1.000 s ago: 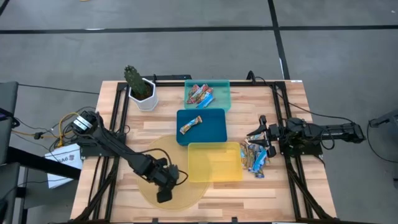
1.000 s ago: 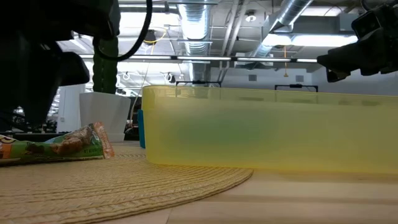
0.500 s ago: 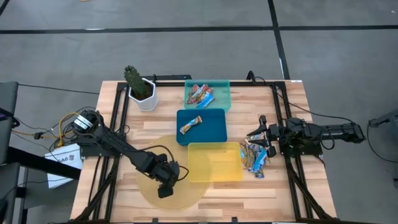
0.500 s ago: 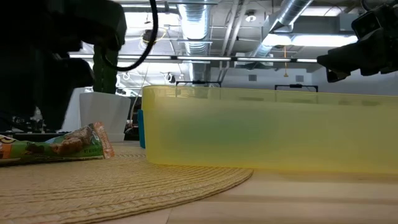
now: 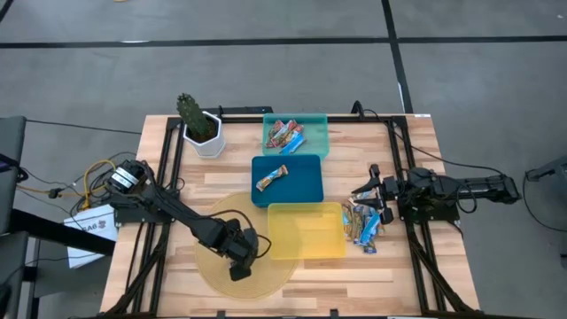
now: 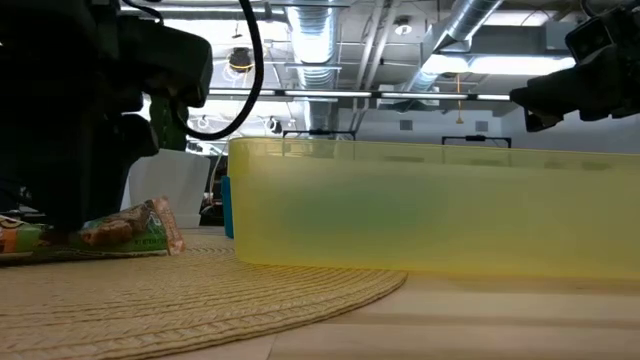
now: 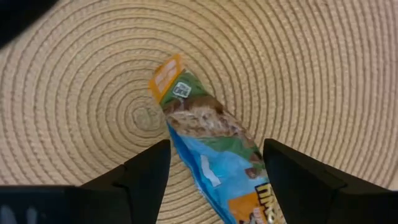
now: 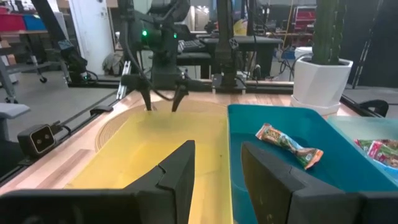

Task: Pick and place Granola Bars by type
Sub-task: Put the yellow granola bar into the blue bin

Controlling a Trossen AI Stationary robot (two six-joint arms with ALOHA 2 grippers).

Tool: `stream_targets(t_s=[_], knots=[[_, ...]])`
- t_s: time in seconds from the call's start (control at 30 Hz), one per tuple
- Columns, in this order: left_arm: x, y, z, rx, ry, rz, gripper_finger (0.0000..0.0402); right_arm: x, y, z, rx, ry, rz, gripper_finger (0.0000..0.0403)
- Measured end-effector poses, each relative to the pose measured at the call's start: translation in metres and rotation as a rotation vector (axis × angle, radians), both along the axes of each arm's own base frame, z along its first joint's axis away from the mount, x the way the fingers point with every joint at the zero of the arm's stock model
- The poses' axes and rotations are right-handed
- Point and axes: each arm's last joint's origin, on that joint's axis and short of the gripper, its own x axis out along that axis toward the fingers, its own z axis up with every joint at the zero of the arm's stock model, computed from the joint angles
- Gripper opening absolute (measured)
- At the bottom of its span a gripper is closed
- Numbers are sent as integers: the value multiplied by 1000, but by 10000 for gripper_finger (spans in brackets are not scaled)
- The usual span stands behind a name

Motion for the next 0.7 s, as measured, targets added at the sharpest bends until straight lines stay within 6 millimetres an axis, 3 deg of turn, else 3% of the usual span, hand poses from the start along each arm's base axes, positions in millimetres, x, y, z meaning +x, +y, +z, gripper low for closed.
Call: stream_targets(t_s=[0.7], knots=[[1,0,-11,43,27,4,249,0,0,0,0,3,0,124]])
